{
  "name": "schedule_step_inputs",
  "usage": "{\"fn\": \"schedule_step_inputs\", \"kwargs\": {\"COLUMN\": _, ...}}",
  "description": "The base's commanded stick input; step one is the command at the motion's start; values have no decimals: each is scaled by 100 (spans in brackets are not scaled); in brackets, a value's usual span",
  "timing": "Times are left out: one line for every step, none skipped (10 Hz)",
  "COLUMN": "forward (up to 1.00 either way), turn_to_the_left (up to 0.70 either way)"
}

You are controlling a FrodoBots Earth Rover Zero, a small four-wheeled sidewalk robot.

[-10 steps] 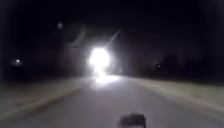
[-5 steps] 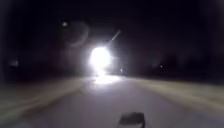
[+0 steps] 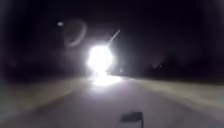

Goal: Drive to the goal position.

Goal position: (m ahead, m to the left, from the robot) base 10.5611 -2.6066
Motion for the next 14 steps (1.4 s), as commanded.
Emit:
{"fn": "schedule_step_inputs", "kwargs": {"forward": 100, "turn_to_the_left": 5}}
{"fn": "schedule_step_inputs", "kwargs": {"forward": 100, "turn_to_the_left": 12}}
{"fn": "schedule_step_inputs", "kwargs": {"forward": 100, "turn_to_the_left": 10}}
{"fn": "schedule_step_inputs", "kwargs": {"forward": 100, "turn_to_the_left": 5}}
{"fn": "schedule_step_inputs", "kwargs": {"forward": 100, "turn_to_the_left": 5}}
{"fn": "schedule_step_inputs", "kwargs": {"forward": 100, "turn_to_the_left": 4}}
{"fn": "schedule_step_inputs", "kwargs": {"forward": 100, "turn_to_the_left": 4}}
{"fn": "schedule_step_inputs", "kwargs": {"forward": 100, "turn_to_the_left": 4}}
{"fn": "schedule_step_inputs", "kwargs": {"forward": 100, "turn_to_the_left": 4}}
{"fn": "schedule_step_inputs", "kwargs": {"forward": 100, "turn_to_the_left": 7}}
{"fn": "schedule_step_inputs", "kwargs": {"forward": 100, "turn_to_the_left": 11}}
{"fn": "schedule_step_inputs", "kwargs": {"forward": 100, "turn_to_the_left": 14}}
{"fn": "schedule_step_inputs", "kwargs": {"forward": 100, "turn_to_the_left": 9}}
{"fn": "schedule_step_inputs", "kwargs": {"forward": 100, "turn_to_the_left": 8}}
